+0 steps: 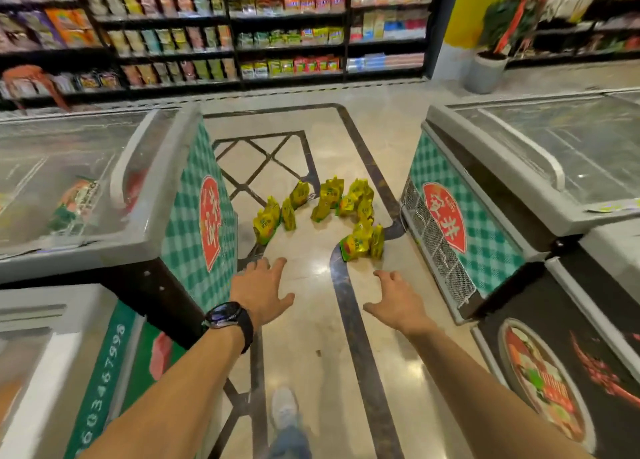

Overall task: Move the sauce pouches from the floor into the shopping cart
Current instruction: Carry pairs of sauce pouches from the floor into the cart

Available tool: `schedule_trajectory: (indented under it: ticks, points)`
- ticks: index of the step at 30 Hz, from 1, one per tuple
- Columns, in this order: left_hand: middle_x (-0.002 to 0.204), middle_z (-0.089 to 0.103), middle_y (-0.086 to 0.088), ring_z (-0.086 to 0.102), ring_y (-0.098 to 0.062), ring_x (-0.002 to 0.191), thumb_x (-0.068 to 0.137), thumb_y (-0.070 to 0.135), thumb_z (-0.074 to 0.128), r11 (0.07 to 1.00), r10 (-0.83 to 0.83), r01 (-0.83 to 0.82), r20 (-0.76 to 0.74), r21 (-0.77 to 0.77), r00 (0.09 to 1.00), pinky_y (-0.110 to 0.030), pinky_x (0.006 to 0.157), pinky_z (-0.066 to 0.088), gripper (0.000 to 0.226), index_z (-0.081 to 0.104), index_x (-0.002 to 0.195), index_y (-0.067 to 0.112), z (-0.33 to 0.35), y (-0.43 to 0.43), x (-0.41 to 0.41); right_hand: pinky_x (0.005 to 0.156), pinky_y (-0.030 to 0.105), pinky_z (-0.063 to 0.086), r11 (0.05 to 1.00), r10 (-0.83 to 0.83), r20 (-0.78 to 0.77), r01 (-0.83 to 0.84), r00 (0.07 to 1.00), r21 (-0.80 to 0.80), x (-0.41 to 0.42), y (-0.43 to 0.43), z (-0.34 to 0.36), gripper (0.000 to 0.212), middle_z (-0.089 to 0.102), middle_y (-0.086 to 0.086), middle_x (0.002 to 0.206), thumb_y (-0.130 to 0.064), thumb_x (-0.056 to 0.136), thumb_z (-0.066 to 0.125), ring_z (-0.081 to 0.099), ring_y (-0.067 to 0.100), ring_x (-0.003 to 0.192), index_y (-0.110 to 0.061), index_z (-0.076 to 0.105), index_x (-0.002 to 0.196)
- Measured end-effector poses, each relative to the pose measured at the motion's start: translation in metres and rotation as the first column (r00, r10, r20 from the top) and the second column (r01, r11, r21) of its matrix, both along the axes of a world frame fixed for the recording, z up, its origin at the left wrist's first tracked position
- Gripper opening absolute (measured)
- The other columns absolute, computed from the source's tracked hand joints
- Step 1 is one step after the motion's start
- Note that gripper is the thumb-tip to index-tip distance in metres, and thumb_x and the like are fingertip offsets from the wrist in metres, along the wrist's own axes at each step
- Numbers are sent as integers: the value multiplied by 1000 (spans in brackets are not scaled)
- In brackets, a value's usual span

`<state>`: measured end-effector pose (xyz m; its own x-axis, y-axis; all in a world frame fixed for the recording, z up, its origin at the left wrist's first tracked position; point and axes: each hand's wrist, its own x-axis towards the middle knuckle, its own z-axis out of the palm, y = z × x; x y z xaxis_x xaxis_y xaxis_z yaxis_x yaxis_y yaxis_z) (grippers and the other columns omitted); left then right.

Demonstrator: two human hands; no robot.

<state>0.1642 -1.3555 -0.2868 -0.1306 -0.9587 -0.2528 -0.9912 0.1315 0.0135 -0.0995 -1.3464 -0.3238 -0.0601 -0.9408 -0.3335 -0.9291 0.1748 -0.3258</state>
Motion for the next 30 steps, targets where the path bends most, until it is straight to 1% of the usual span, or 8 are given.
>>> schedule_trajectory:
  ticks: [3,6,10,13,19,23,25,30]
  points:
    - [143,47,-9,50,-33,127,90,62,50,999,-21,21,-19,28,1000,-46,97,51,76,24,152,27,-20,-85,2,99,44,45,1000,-18,-16,18,1000,17,4,-71,-11,77,42,7,140,-49,80,67,44,30,129,-23,34,144]
    - [143,45,-10,51,-34,125,92,61,49,995,-62,63,-7,80,998,-44,94,50,74,23,152,26,-30,-162,2,97,43,46,998,-66,0,66,998,18,8,-135,-15,77,42,8,141,-51,80,68,45,30,128,-21,37,144]
    - [143,45,-10,49,-34,126,93,59,50,987,-116,116,-10,114,993,-46,93,50,73,24,152,25,-31,-255,-3,92,41,45,992,-115,3,115,993,49,5,-215,-20,69,42,12,138,-42,81,70,46,34,124,-20,40,139]
    - [143,46,-11,49,-34,126,93,59,50,980,-161,161,-6,120,987,-45,92,51,73,24,153,25,-35,-320,-13,93,43,45,983,-170,35,167,985,73,-2,-270,-28,67,43,12,135,-42,81,70,46,35,124,-19,40,137]
    - [142,48,-8,51,-32,126,91,61,50,965,-220,214,22,152,975,-45,94,51,73,26,152,27,-71,-451,-51,94,42,44,958,-251,69,238,966,160,-32,-388,-79,71,44,14,135,-42,79,71,47,37,123,-17,40,137]
    - [146,44,-8,48,-31,129,91,60,50,950,-236,224,31,218,971,-45,95,49,75,24,153,27,-116,-541,-88,99,40,43,930,-307,104,275,946,244,-63,-472,-125,71,45,12,136,-42,79,71,47,34,126,-21,39,139]
    - [145,45,-7,47,-30,130,92,59,50,932,-280,263,36,251,959,-44,93,48,75,23,154,27,-149,-585,-109,100,38,41,908,-354,112,313,928,280,-77,-507,-153,70,45,10,137,-40,79,72,46,32,127,-22,40,139]
    - [139,47,-10,48,-33,125,93,56,50,900,-280,280,-51,335,959,-42,88,46,70,27,151,24,-250,-664,-155,101,37,39,862,-418,98,361,903,357,-110,-578,-244,67,45,11,136,-33,79,73,44,30,129,-20,43,138]
